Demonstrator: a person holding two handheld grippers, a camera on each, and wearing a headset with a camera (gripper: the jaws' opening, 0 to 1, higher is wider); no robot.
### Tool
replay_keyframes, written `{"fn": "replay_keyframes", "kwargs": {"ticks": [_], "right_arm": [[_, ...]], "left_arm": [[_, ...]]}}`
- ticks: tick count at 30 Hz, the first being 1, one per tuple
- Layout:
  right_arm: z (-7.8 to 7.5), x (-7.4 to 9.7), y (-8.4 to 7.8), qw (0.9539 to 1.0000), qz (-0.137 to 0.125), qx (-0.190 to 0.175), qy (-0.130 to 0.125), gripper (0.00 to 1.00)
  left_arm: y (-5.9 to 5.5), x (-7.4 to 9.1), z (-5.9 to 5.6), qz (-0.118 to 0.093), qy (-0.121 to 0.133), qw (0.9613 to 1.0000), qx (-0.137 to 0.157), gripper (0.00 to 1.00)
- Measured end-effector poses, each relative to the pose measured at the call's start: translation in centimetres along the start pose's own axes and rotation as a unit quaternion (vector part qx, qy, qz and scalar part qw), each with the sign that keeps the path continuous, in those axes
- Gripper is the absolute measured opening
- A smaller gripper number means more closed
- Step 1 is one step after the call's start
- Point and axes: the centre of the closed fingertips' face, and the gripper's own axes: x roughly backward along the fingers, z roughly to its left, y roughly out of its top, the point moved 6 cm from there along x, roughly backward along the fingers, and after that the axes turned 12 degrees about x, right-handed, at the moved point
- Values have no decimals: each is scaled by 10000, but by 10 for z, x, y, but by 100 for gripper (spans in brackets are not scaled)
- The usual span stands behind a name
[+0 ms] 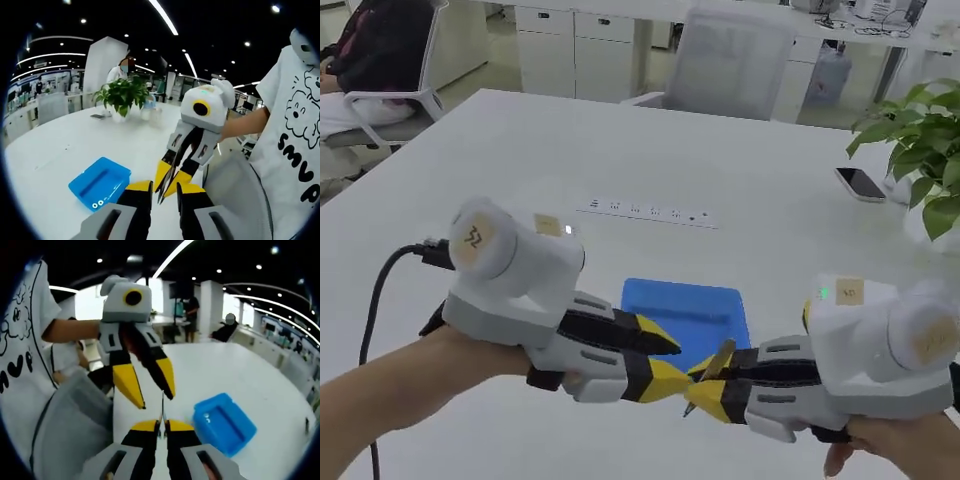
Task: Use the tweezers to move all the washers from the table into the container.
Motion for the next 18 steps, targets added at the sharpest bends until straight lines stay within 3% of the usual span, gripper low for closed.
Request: {"fn": "replay_keyframes", "kwargs": {"ticks": [7, 18], "right_arm": [[4, -5, -4, 9998, 150, 82, 131, 3], [13, -12, -12, 9990, 213, 37, 379, 3]], "left_arm": [[4, -11, -10, 74, -365, 9992, -113, 10], [1, -21, -13, 311, -653, 9967, -375, 0]]}}
